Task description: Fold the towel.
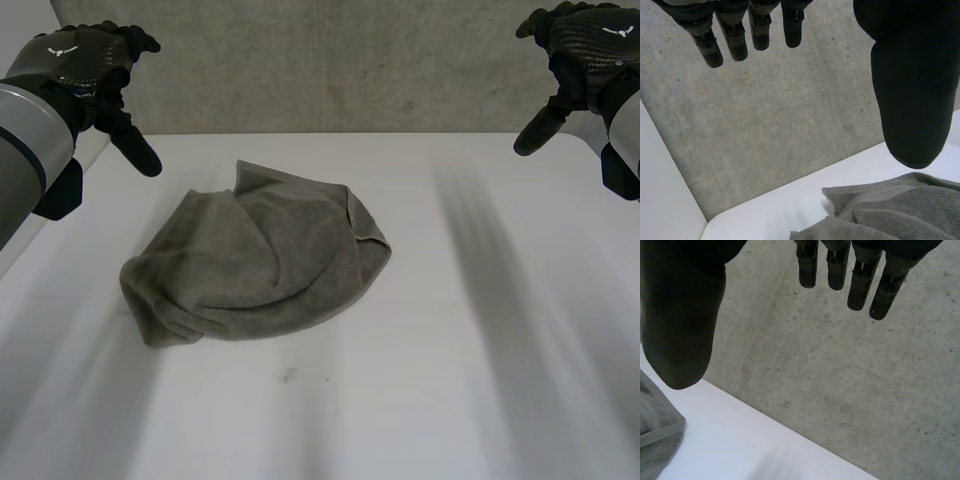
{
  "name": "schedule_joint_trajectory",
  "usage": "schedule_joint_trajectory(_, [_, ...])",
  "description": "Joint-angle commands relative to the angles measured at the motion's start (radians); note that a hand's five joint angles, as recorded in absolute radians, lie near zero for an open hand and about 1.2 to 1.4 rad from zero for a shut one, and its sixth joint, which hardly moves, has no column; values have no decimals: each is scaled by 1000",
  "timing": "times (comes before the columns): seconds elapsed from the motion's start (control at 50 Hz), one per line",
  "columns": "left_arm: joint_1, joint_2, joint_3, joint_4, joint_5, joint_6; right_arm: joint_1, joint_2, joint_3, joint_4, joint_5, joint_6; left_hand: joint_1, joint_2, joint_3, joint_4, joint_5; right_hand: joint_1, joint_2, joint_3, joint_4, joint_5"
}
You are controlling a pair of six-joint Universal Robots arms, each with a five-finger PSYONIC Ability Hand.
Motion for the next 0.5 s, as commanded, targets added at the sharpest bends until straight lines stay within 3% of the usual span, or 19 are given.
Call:
schedule_joint_trajectory(0.02, [2,-15,-7,7,7,7,12,5,13,-10,-24,-15,0,7,6,9,-31,-28,-69,-73,-85,-59])
schedule_joint_trajectory(0.24, [37,-210,-4,59,23,19,102,246,-56,-25,-119,-175,0,7,6,9,-31,-28,-69,-73,-85,-59])
schedule_joint_trajectory(0.38, [53,-365,-30,60,21,18,166,549,-311,-37,-211,-175,0,7,6,9,-31,-28,-69,-73,-85,-59])
schedule_joint_trajectory(0.5, [65,-388,-152,115,20,19,211,729,-483,-25,-220,-189,0,7,6,9,-31,-28,-69,-73,-85,-59])
